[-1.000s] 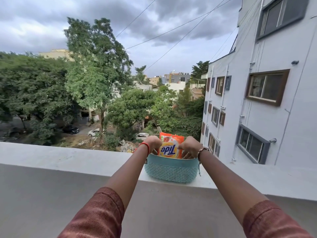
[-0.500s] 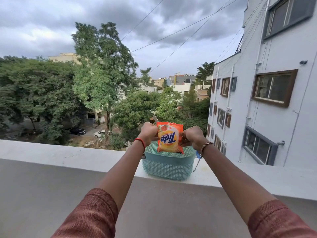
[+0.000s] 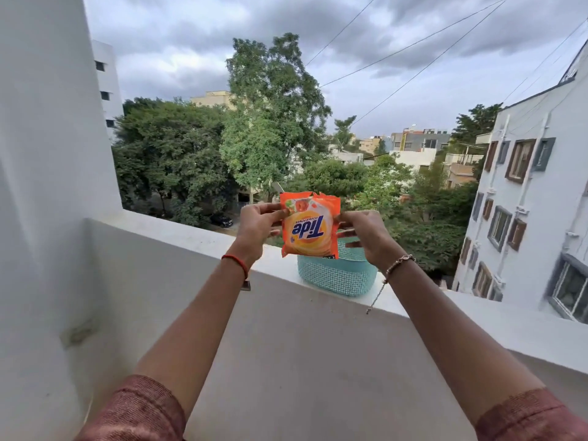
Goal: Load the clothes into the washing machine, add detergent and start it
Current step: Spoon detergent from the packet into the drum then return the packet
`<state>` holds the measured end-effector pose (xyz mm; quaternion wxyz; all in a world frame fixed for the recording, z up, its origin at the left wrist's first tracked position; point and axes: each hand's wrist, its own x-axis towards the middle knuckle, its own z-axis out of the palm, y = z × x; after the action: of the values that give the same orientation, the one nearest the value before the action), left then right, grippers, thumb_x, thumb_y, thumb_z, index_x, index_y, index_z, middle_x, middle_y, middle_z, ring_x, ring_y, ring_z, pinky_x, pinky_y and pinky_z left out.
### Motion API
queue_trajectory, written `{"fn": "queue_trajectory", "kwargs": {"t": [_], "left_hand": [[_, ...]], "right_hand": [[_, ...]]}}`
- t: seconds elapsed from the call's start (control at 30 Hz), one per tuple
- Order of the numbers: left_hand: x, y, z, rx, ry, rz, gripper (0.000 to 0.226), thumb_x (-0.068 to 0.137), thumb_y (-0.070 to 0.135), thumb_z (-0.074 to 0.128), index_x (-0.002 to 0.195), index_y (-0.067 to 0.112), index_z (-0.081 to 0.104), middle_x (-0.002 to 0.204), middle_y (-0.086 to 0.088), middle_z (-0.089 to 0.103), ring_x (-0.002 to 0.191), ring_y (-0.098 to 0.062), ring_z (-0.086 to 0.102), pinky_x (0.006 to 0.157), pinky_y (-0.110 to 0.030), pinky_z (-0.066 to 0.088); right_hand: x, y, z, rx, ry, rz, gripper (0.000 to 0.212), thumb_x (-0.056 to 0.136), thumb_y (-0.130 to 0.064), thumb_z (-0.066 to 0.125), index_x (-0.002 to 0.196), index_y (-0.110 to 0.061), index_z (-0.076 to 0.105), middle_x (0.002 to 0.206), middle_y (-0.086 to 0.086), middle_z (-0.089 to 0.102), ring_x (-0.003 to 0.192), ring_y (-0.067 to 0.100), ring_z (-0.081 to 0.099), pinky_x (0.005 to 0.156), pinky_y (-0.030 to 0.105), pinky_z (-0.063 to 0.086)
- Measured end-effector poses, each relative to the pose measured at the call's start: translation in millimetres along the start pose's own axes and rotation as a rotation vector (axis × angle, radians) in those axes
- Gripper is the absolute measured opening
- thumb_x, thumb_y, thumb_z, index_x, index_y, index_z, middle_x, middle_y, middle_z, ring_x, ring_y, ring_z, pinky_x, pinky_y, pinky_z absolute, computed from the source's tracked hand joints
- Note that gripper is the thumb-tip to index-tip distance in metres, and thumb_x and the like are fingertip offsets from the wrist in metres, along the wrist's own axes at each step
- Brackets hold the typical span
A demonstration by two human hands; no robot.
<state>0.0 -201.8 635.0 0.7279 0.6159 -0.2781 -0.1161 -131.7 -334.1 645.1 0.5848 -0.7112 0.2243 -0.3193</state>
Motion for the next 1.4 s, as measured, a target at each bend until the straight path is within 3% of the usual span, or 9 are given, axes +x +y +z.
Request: {"fn": "queue_trajectory", "kwargs": {"t": [0.3,0.43,0.6,0.8,0.9,1.07,1.17,1.27,1.4], "left_hand": [[-184.7,-17.0,-95.3,0.056,0.288,-0.068,0.012,0.085,0.009,0.064,0.095,0.003,0.065,0.076,-0.004,0.067,0.057,-0.008,0.066,0.047,-0.025,0.055],[-258.6,-22.1,-141.9,0.139,0.397,-0.11,0.017,0.086,0.009,0.063,0.099,-0.001,0.065,0.078,-0.003,0.066,0.06,-0.007,0.065,0.046,-0.024,0.055],[-342.7,-20.6,-193.1,0.17,0.53,-0.139,0.019,0.084,0.009,0.064,0.1,-0.001,0.067,0.076,0.001,0.067,0.06,-0.006,0.065,0.051,-0.028,0.056],[-431.9,-6.8,-259.2,0.112,0.642,-0.154,0.016,0.084,0.009,0.064,0.098,0.002,0.066,0.071,0.004,0.069,0.06,-0.004,0.066,0.05,-0.026,0.056],[-477.2,-0.7,-286.2,0.076,0.656,-0.173,0.016,0.089,0.022,0.058,0.091,0.009,0.068,0.07,0.004,0.07,0.061,-0.008,0.065,0.052,-0.024,0.056],[-550.6,-11.1,-338.4,-0.056,0.675,-0.497,0.057,0.09,0.06,0.035,0.093,0.011,0.065,0.089,-0.008,0.067,0.09,-0.025,0.064,0.079,-0.045,0.052],[-596.8,-25.3,-361.7,-0.299,0.493,-0.696,0.082,0.084,0.072,0.026,0.103,0.001,0.064,0.102,-0.018,0.068,0.099,-0.035,0.064,0.079,-0.049,0.054],[-637.1,-37.7,-373.6,-0.675,0.457,-0.683,0.093,0.081,0.071,0.035,0.118,-0.012,0.053,0.107,-0.032,0.064,0.095,-0.041,0.066,0.079,-0.049,0.055],[-665.3,-47.9,-380.4,-0.826,0.407,-0.627,0.1,0.079,0.071,0.037,0.125,-0.017,0.044,0.115,-0.035,0.059,0.102,-0.041,0.064,0.081,-0.044,0.056]], "right_hand": [[-122.0,53.1,75.4,0.238,-0.69,0.129,0.008,0.086,-0.013,0.058,0.091,-0.011,0.063,0.078,0.005,0.072,0.061,0.018,0.067,0.059,0.031,0.056],[-178.5,69.4,122.4,0.179,-0.879,0.125,0.02,0.083,-0.008,0.061,0.103,-0.008,0.063,0.082,0.005,0.073,0.067,0.017,0.069,0.061,0.031,0.059],[-249.4,73.4,176.3,0.11,-1.078,0.115,0.016,0.079,-0.005,0.066,0.095,-0.008,0.067,0.088,0.009,0.073,0.075,0.021,0.07,0.073,0.038,0.057],[-332.1,60.9,236.6,0.167,-1.187,0.13,0.012,0.082,0.005,0.06,0.091,-0.002,0.063,0.078,0.006,0.07,0.062,0.013,0.069,0.055,0.025,0.057],[-371.6,59.9,264.1,0.142,-1.243,0.118,0.007,0.082,0.002,0.062,0.085,-0.003,0.065,0.073,0.003,0.072,0.062,0.013,0.069,0.056,0.025,0.057],[-443.4,64.5,301.7,0.153,-1.286,0.149,0.005,0.084,-0.004,0.062,0.086,-0.006,0.066,0.073,0.001,0.074,0.067,0.014,0.07,0.068,0.032,0.058],[-482.3,61.3,317.6,0.222,-1.294,0.227,0.01,0.083,-0.002,0.061,0.093,-0.001,0.064,0.077,0.004,0.074,0.072,0.019,0.07,0.073,0.036,0.059],[-515.6,56.9,328.5,0.259,-1.335,0.229,0.011,0.082,-0.001,0.061,0.093,0.0,0.064,0.08,0.006,0.074,0.075,0.019,0.071,0.075,0.035,0.059],[-547.2,56.4,337.6,0.286,-1.384,0.243,0.009,0.083,-0.004,0.062,0.091,-0.005,0.064,0.083,0.007,0.074,0.077,0.021,0.071,0.068,0.035,0.06]]}}
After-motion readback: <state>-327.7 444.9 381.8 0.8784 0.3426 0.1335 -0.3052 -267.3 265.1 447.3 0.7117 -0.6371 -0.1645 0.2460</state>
